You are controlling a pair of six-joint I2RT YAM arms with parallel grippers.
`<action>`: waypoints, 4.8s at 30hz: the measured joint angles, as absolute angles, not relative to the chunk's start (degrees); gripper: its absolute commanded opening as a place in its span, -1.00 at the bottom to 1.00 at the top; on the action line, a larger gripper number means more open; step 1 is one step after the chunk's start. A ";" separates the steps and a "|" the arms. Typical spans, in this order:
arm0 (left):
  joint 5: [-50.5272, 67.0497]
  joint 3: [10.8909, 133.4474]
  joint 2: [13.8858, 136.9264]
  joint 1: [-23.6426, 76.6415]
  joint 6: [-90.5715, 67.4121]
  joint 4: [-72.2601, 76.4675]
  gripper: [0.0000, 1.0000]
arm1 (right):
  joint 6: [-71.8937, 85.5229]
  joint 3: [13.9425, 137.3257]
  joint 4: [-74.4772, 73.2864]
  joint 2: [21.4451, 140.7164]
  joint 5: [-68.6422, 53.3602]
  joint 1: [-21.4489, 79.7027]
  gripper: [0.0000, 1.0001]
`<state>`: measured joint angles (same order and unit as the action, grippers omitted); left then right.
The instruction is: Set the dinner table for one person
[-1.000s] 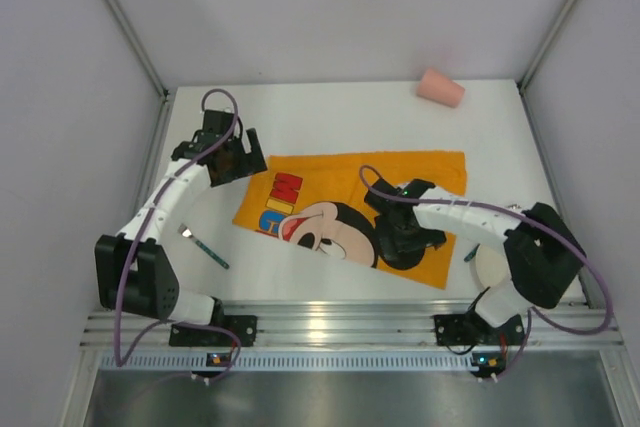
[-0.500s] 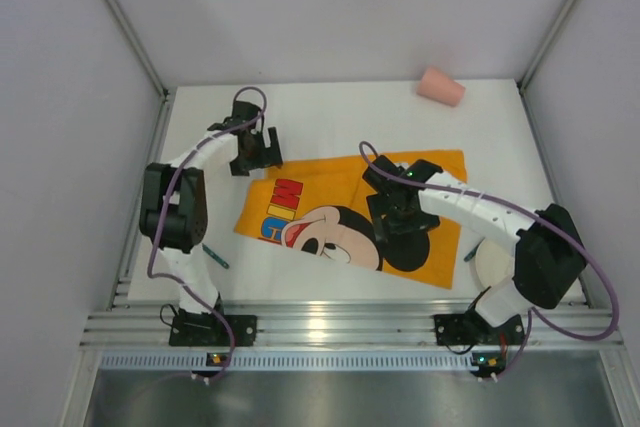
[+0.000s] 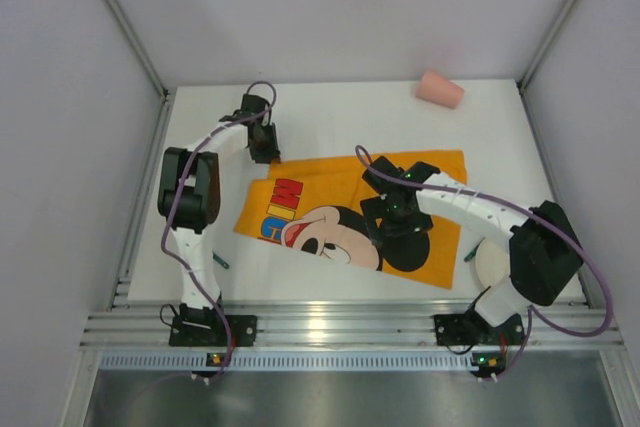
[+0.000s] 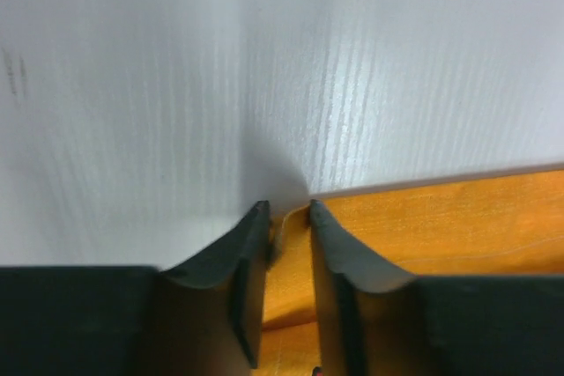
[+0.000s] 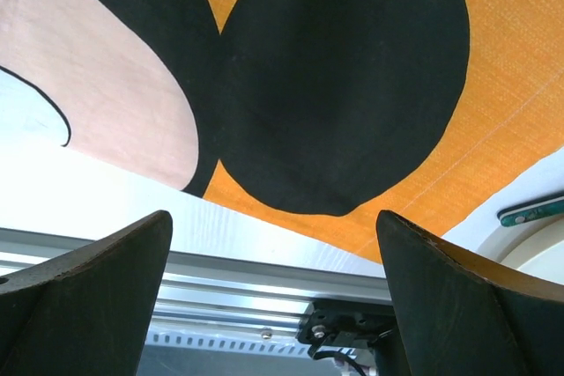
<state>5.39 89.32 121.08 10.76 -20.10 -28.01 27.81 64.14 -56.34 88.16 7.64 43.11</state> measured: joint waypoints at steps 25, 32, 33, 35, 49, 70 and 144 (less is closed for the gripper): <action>-0.27 116.97 118.69 6.96 -21.74 -30.96 0.66 | 23.46 62.22 -51.94 91.59 5.89 38.33 1.00; -3.70 112.03 117.75 3.68 -22.61 -31.22 0.97 | 22.92 60.99 -51.18 91.59 5.63 38.28 0.99; -3.88 110.17 117.32 3.68 -22.72 -31.51 0.97 | 22.90 60.82 -50.94 91.59 5.48 38.24 1.00; -4.36 104.12 115.63 3.84 -23.09 -31.46 0.97 | 22.65 60.75 -50.59 91.59 4.75 38.17 0.99; -9.91 80.84 93.36 4.45 -25.43 -32.95 0.97 | 20.64 68.47 -38.87 92.90 -18.74 38.20 0.94; -9.89 70.00 82.21 5.10 -27.35 -33.91 0.97 | 22.94 55.31 -22.31 100.88 -23.62 40.60 -1.00; -0.16 64.36 80.73 3.68 -18.57 -29.04 -1.00 | 12.51 85.97 -57.08 92.92 1.04 24.56 0.99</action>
<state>-0.16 64.36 80.73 3.68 -18.57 -29.04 12.51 85.97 -57.08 92.92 1.04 24.56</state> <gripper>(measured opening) 0.302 0.996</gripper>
